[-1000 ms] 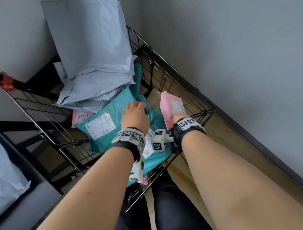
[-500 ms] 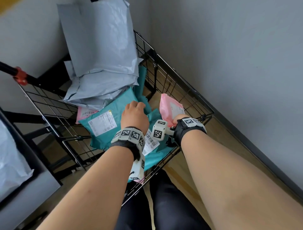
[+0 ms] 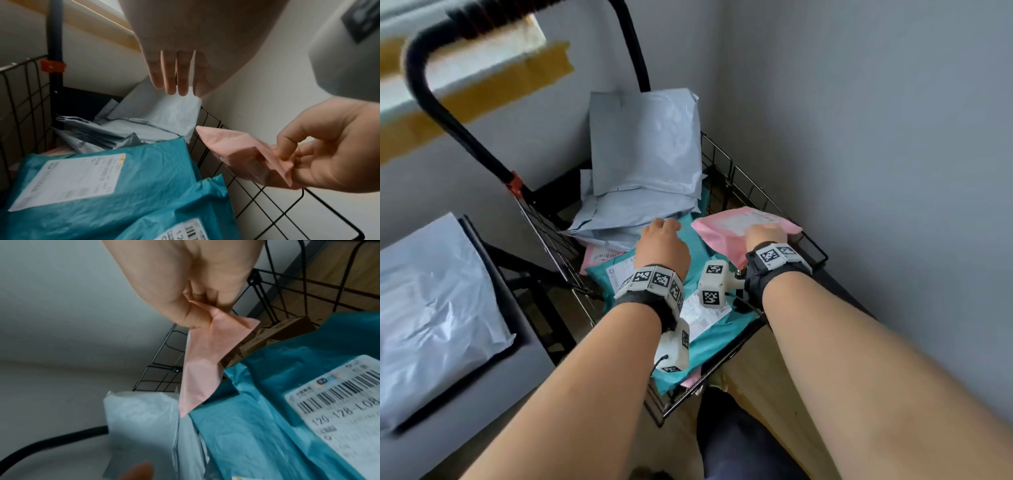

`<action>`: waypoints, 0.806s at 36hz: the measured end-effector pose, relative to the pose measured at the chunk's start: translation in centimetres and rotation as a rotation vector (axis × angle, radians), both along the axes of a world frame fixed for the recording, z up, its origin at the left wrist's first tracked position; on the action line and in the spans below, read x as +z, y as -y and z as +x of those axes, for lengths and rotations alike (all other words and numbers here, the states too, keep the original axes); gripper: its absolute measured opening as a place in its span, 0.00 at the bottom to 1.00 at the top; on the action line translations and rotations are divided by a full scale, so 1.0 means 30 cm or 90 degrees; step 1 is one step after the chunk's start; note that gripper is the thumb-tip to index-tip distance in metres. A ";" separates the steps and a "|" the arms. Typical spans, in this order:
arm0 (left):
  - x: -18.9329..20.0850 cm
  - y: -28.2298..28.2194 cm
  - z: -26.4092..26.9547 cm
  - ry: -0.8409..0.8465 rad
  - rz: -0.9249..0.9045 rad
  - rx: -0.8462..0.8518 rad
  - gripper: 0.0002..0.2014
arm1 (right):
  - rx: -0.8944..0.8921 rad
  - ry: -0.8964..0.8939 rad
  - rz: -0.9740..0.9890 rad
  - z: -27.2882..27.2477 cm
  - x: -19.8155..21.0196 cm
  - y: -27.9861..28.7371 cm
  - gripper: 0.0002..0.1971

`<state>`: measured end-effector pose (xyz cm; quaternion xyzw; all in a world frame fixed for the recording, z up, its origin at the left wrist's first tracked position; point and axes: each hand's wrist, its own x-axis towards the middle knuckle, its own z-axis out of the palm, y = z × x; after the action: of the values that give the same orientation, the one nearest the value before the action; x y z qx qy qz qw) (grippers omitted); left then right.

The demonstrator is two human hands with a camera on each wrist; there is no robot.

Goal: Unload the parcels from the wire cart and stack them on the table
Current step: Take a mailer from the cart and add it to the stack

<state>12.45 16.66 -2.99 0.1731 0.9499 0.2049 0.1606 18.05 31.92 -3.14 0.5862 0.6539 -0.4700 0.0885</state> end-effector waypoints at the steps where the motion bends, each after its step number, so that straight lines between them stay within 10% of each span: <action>1: 0.012 0.028 0.001 -0.006 0.009 0.006 0.20 | -0.013 -0.049 0.006 -0.003 0.012 0.028 0.20; 29: 0.217 1.343 0.303 0.063 0.221 0.423 0.09 | 0.375 -0.340 0.116 0.094 0.200 1.323 0.12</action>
<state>21.56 -23.63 3.53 -0.1297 0.8964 0.4120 0.0996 20.86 -7.77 2.86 0.2363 0.8330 -0.5002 -0.0062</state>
